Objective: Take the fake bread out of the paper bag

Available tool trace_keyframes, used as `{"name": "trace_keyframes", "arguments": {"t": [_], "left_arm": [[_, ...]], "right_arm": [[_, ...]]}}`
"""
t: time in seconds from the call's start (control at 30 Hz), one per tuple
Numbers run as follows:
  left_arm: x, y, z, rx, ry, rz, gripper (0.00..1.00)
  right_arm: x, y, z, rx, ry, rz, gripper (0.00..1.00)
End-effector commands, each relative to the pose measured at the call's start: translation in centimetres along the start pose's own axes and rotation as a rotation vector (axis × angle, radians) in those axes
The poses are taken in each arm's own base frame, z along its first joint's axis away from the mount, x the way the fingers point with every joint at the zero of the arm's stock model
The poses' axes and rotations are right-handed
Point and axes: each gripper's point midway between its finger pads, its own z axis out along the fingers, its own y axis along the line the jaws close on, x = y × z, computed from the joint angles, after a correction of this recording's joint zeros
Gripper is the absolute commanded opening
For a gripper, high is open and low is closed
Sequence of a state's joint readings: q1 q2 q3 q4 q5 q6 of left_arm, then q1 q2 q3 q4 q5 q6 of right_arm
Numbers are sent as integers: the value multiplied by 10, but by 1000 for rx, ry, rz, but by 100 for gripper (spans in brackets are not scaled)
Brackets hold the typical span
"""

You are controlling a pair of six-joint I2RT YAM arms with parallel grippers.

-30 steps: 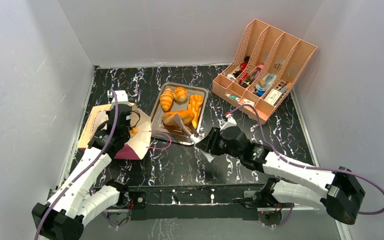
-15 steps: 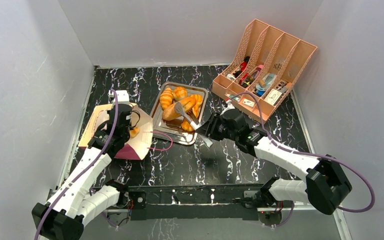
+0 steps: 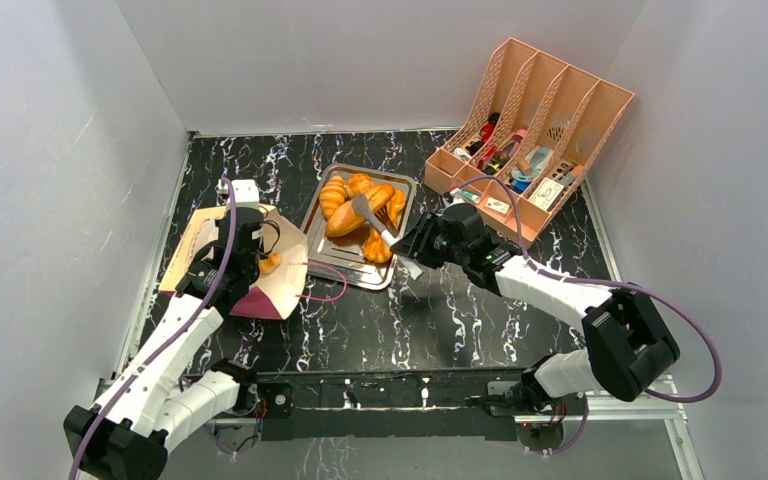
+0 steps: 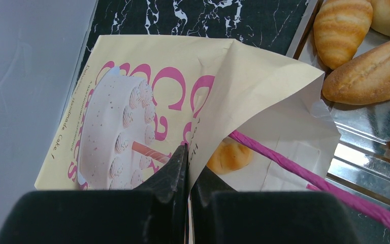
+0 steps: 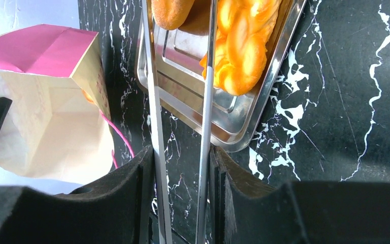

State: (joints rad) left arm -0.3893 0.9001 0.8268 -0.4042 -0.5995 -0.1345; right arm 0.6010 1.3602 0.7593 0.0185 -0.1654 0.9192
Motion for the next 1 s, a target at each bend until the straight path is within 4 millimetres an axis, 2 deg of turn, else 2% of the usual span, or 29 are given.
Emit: {"name": "trace_keyframes", "arguments": {"t": [0.0,0.33,0.5,0.7,0.97], "left_arm": [[-19,1,-5,8,-53,-35,0],[-20,0,-5,16,-56,-35,0],[-22,-4,-3,26,-55,-38,0],[-25,-7,-2,37,-53,-44,0],[-33,-4,-5,30,-73,-34,0]], "right_arm": [[-20,17,1,-53,-53,-12,23],[-19,4,-6,-36,-60,13,36],[-19,-8,-7,-42,-55,83,41],[-26,-1,0,-69,-31,139,41],[-43,6,-34,-96,-111,149,41]]}}
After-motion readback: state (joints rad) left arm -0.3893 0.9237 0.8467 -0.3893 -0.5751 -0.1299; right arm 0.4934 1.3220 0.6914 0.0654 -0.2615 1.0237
